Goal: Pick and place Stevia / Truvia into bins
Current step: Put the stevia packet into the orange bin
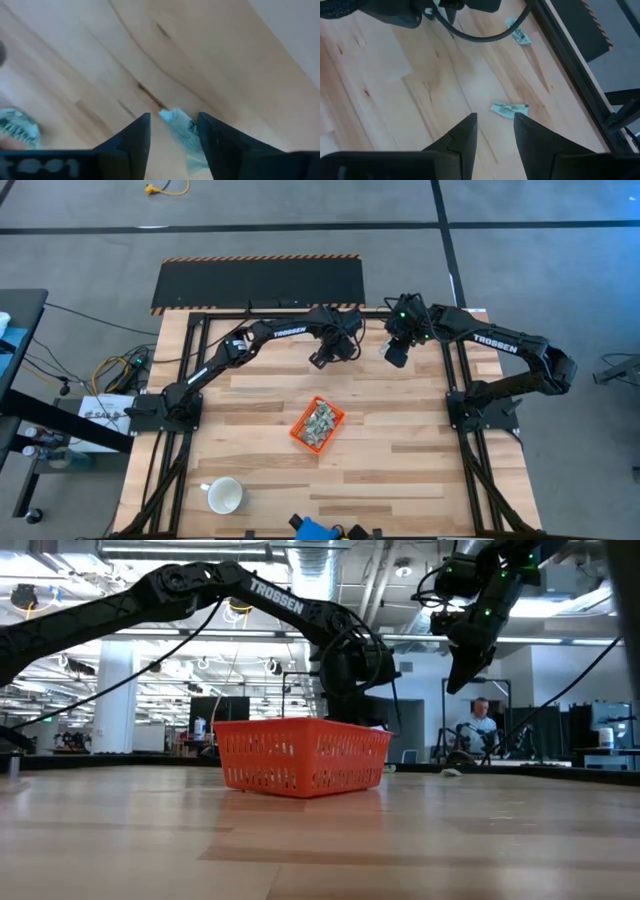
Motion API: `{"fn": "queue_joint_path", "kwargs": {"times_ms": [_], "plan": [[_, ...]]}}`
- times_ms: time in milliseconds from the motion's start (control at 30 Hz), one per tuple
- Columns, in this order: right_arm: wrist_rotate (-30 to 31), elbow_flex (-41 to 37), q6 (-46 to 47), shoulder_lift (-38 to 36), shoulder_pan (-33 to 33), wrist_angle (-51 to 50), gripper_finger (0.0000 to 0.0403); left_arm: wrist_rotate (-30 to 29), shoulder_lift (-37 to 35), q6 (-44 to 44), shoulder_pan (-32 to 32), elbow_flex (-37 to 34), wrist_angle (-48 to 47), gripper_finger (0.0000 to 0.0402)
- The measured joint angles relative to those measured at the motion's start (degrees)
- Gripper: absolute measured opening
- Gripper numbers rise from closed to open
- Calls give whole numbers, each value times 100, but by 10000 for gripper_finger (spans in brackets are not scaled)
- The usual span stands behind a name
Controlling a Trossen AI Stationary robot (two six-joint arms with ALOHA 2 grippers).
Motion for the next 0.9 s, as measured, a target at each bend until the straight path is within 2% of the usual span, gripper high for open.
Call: {"fn": "queue_joint_path", "kwargs": {"times_ms": [300, 500, 700, 900], "plan": [[-2, 0, 22, 0, 2, -41, 123, 89, 0, -74, -62, 0, 330, 73], [-13, 0, 61, 0, 4, -44, 123, -160, 0, 44, -175, 0, 352, 43], [-11, 0, 61, 0, 4, -44, 123, -327, 0, -262, -188, 0, 468, 43], [-11, 0, 57, 0, 4, -42, 123, -642, 0, -649, -184, 0, 430, 82]]}}
